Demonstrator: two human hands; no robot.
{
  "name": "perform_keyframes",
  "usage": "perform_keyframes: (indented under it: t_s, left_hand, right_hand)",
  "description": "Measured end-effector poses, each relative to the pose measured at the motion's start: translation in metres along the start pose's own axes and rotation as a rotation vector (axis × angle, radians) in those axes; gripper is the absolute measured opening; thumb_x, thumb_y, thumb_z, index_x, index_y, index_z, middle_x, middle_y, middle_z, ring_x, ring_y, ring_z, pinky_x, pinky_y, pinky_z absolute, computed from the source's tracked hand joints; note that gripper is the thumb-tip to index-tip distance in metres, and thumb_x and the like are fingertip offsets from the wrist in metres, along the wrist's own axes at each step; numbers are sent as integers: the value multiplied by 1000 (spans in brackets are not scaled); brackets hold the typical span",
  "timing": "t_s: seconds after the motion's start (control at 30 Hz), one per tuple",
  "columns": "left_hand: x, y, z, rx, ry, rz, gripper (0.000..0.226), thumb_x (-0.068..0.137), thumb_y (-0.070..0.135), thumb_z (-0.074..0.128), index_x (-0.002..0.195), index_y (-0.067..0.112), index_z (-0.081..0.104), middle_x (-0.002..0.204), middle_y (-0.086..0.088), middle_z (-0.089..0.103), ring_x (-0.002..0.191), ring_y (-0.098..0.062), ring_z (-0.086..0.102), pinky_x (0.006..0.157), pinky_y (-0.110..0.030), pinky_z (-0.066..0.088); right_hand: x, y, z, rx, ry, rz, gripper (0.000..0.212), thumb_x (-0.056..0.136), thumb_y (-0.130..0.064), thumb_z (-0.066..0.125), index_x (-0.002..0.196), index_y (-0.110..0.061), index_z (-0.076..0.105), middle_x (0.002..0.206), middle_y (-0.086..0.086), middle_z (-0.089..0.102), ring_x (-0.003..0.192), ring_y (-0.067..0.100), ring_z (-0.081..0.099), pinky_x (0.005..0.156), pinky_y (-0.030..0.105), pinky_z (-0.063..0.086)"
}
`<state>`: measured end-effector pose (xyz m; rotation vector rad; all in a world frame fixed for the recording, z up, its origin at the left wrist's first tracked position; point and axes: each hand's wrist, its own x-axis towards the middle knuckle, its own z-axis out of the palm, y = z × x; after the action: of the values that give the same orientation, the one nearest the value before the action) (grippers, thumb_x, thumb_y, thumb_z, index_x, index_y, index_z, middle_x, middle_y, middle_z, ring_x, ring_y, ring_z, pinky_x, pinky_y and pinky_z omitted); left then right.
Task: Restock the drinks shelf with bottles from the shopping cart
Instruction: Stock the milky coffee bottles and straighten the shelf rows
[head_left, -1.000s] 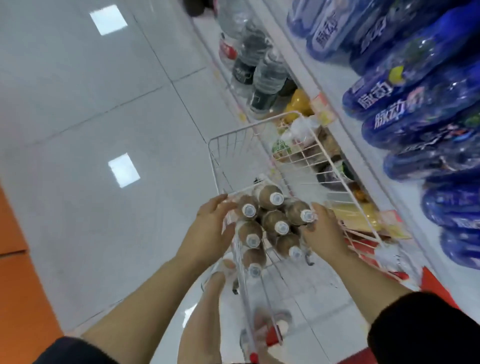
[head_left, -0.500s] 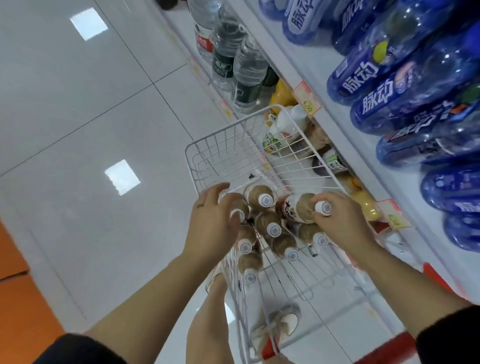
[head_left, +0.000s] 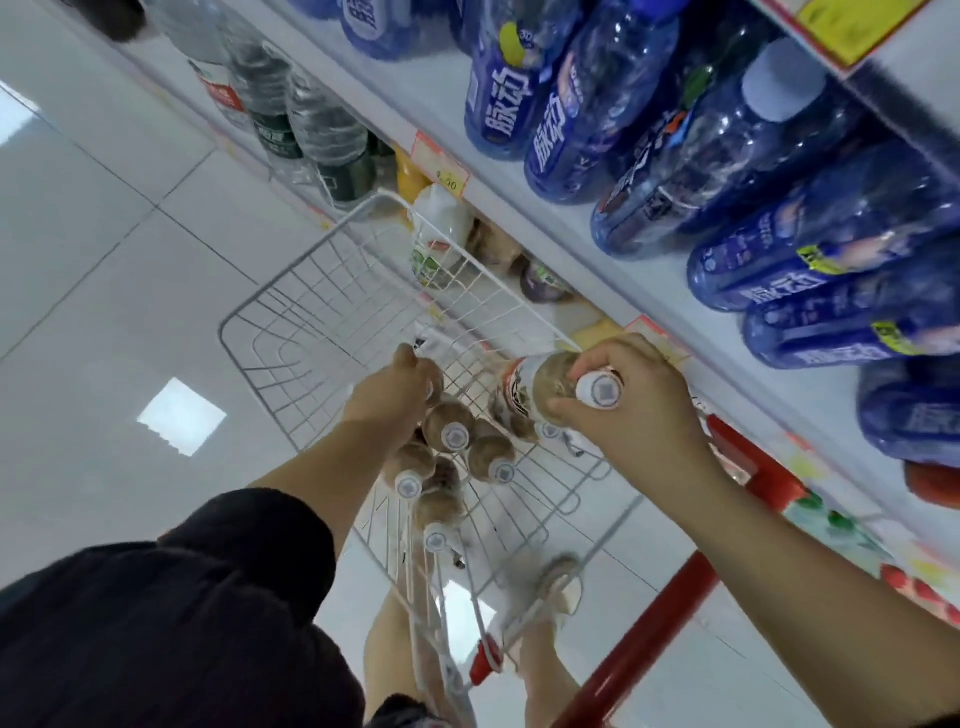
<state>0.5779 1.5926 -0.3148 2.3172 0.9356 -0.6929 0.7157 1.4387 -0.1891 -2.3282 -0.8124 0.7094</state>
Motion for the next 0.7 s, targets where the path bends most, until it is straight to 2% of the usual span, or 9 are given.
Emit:
perform_keyframes:
  t_s: [0.07,0.13,0.2,0.3,0.47,0.57,0.63,0.7]
  left_hand:
    - [-6,-1,-7,-42,33,-35,35,87,8,46,120,19,48,108,-7,43,73,-31,52,64,-40,46]
    - [-23,4,-20,-71,86,-8,37,86,16,53,123,17,51,111,-7,43,80,-34,58,67,-39,49]
    - [-49,12,-40,-146,180,59,40,83,20,62,122,16,55,114,-7,47,85,-34,60,68,-37,50]
    - [-94,29,-80,-237,331,205,37,79,18,67,116,16,61,108,-6,50,80,-31,60,66,-32,47]
    - [-176,76,-157,-281,559,424,36,78,22,71,112,16,65,102,-1,54,78,-18,53,71,-25,42]
    - [-224,111,-200,-302,722,526,36,76,31,73,108,16,66,95,8,50,74,-9,47,68,-24,40]
    - [-253,136,-226,-355,788,590,35,76,30,74,106,15,64,94,8,50,76,-5,46,69,-21,40]
    - [-278,163,-248,-425,831,642,28,79,27,71,104,19,61,93,11,48,79,-2,43,69,-10,36]
  right_hand:
    - [-6,-2,-4,-6,14,11,26,65,-12,79,74,-21,56,89,-3,54,75,-1,51,67,0,35]
    - [-13,-7,-14,-12,39,9,20,68,-12,76,75,-20,59,88,-5,54,75,0,53,66,0,35]
    - [-24,-18,-28,16,56,-5,20,69,-10,75,74,-22,61,87,-9,53,76,1,55,68,0,36]
    - [-42,-42,-58,61,88,-29,21,69,-11,77,75,-26,64,88,-9,54,77,2,56,72,1,38]
    - [-83,-83,-127,96,188,-119,27,67,-7,74,87,-24,67,89,-10,59,79,-21,51,72,-3,34]
    - [-113,-104,-173,157,278,-156,33,68,-11,74,93,-29,63,91,-14,64,84,-8,58,74,9,43]
    - [-133,-117,-204,183,358,-212,35,71,-11,74,94,-33,60,93,-8,67,79,5,60,71,20,47]
    - [-154,-130,-236,205,416,-284,34,75,-10,72,94,-35,59,90,-3,66,67,7,54,60,14,42]
